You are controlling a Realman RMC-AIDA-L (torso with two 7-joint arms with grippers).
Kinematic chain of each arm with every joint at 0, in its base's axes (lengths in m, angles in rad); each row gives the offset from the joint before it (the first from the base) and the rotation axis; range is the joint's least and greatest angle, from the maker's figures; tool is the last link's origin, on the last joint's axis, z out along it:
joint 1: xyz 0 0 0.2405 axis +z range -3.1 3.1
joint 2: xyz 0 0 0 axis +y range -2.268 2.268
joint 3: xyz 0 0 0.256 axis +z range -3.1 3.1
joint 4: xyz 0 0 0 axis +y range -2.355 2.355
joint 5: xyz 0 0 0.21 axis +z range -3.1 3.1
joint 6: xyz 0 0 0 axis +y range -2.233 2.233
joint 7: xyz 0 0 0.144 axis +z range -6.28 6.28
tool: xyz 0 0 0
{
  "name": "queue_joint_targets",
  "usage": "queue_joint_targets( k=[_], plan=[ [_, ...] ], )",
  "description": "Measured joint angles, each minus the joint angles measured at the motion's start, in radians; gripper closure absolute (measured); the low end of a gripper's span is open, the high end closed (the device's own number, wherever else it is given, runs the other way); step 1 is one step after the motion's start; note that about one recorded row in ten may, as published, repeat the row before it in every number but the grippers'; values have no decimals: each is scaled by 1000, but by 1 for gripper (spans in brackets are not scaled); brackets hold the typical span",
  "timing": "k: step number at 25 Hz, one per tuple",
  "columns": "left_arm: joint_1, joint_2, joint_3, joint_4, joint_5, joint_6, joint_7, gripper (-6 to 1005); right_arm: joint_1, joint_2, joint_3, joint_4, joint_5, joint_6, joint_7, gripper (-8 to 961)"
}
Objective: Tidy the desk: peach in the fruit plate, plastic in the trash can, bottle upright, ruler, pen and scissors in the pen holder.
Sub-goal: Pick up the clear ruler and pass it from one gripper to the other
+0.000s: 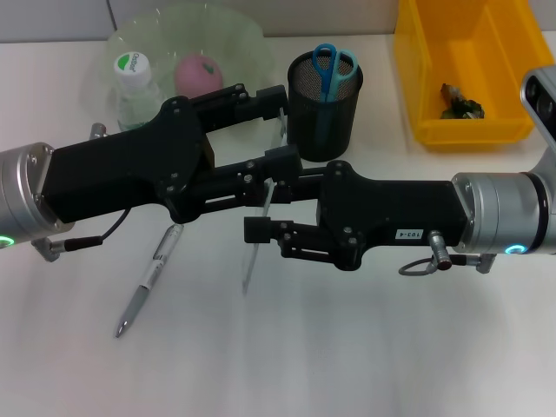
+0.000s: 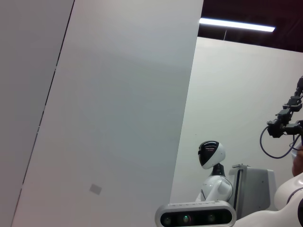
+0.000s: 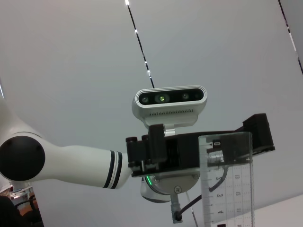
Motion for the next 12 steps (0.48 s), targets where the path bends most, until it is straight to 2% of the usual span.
queue_joint_targets(
  k=[3, 10, 12],
  plan=[
    [0, 0, -1, 0, 0, 0, 1, 291, 0, 0, 0, 1, 0, 0, 0, 556],
    [25, 7, -8, 2, 4, -10, 21, 297, -45, -5, 24, -17, 39, 0, -41, 558],
    [53, 9, -8, 2, 6, -14, 67, 299, -85, -9, 54, -58, 87, 6, -49, 558]
  ],
)
